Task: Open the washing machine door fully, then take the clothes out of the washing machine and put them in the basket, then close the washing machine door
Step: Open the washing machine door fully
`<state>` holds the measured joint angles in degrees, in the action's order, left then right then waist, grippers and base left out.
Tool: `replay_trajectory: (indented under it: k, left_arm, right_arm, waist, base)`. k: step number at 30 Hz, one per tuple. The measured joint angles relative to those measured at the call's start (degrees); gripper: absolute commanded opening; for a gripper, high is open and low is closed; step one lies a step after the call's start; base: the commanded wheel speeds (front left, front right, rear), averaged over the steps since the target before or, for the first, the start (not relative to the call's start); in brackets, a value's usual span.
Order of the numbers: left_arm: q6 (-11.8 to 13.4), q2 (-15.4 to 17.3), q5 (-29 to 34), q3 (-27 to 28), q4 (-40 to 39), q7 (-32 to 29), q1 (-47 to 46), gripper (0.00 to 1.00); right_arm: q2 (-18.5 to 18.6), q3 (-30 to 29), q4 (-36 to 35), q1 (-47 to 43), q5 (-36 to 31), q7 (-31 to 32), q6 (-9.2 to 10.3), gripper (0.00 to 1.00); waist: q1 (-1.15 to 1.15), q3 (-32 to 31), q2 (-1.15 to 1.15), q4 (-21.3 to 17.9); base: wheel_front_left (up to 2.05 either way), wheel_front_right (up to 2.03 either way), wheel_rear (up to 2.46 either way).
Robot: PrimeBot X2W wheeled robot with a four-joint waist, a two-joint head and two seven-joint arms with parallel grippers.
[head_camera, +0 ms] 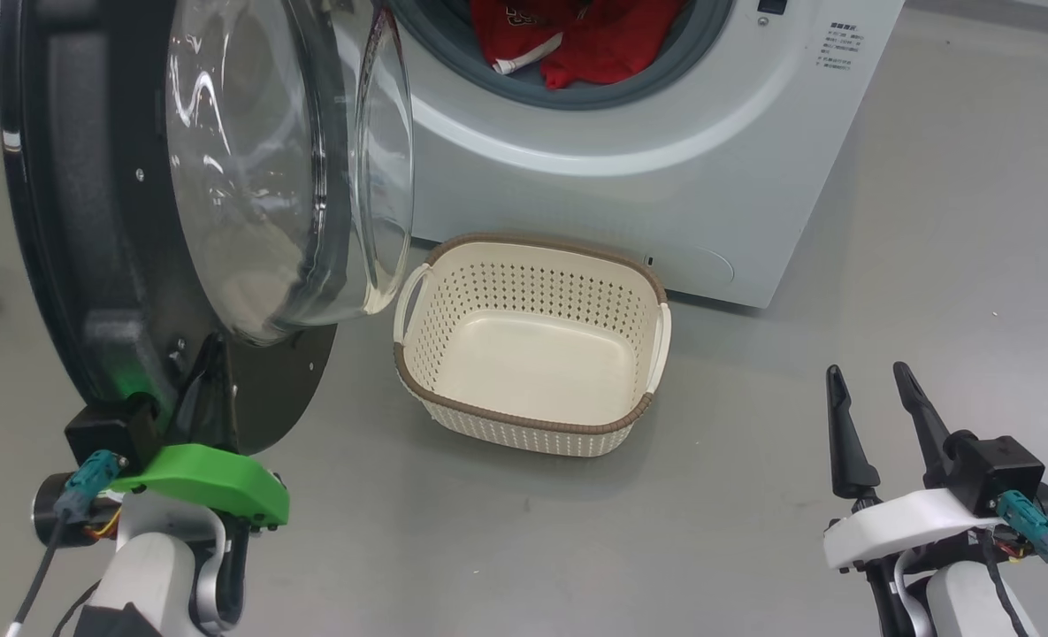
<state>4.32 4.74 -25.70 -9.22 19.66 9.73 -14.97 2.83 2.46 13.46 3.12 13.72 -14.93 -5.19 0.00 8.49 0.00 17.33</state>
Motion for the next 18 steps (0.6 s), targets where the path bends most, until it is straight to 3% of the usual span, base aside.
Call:
replay_trajectory:
  k: [18]
  left_arm:
    - [1.0,3.8,-3.2,8.3,-1.2,0.7,1.5,0.0]
  right_arm:
    - [0.9,1.2,-0.3,0.5,-1.3,0.0,-0.3,1.0]
  waist:
    - [0.0,3.8,0.0,0.2]
  base:
    - [0.0,0.0,0.0]
